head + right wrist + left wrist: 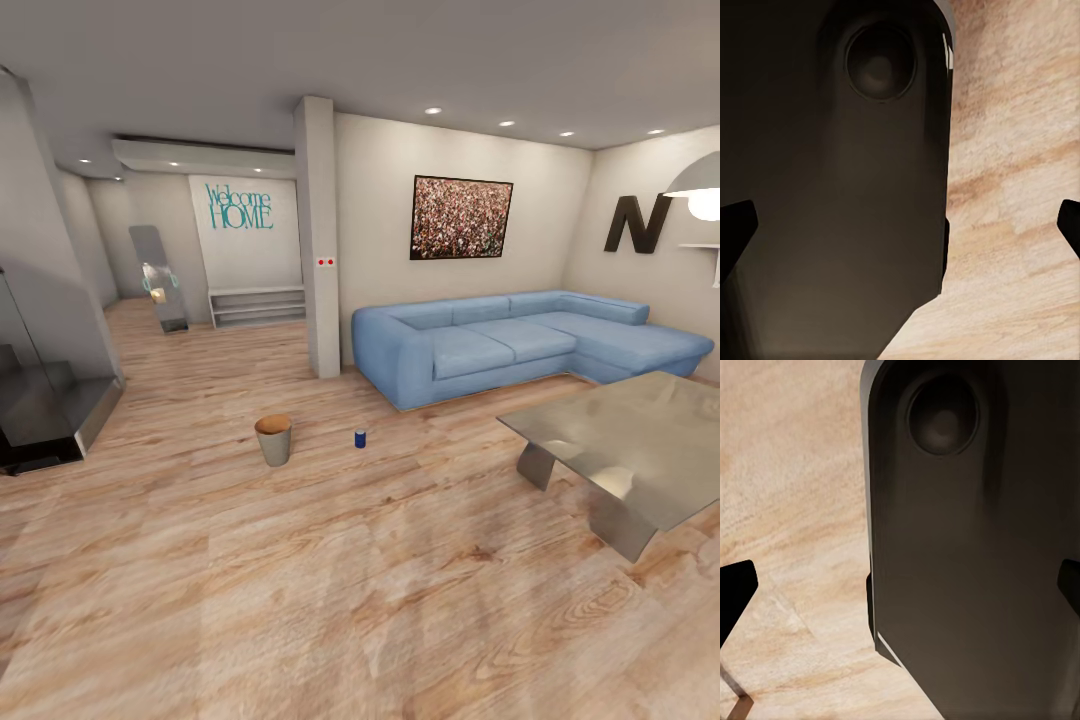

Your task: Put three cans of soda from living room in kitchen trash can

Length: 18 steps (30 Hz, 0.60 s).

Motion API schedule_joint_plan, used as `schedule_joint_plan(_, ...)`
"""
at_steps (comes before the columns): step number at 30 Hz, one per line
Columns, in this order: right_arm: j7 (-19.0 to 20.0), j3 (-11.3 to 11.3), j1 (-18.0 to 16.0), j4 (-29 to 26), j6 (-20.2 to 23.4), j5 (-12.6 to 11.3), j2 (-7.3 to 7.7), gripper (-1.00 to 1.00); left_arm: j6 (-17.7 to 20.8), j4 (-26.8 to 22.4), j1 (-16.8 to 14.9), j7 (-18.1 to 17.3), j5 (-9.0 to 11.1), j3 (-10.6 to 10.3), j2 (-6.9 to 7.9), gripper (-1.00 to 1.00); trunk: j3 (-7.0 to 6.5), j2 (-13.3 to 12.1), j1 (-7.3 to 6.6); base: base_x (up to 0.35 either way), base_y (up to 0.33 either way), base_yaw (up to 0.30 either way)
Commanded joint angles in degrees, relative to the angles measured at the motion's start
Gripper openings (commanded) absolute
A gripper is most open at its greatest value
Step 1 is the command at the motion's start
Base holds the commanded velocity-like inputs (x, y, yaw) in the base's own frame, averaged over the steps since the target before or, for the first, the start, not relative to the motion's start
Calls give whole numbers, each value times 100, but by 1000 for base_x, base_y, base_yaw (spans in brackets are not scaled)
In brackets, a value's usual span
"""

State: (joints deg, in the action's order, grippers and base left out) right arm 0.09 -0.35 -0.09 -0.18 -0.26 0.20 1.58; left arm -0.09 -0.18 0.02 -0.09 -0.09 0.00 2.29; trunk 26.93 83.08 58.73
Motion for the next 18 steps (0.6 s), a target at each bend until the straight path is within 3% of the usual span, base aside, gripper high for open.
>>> schedule_joint_plan(1,0,0,0,0,2,0,0,100,0,0,0,0,0,0,0,100,0,0,0,0,0,0)
schedule_joint_plan(18,0,0,0,0,2,-2,0,100,0,0,-2,0,0,0,0,100,0,0,0,0,0,0)
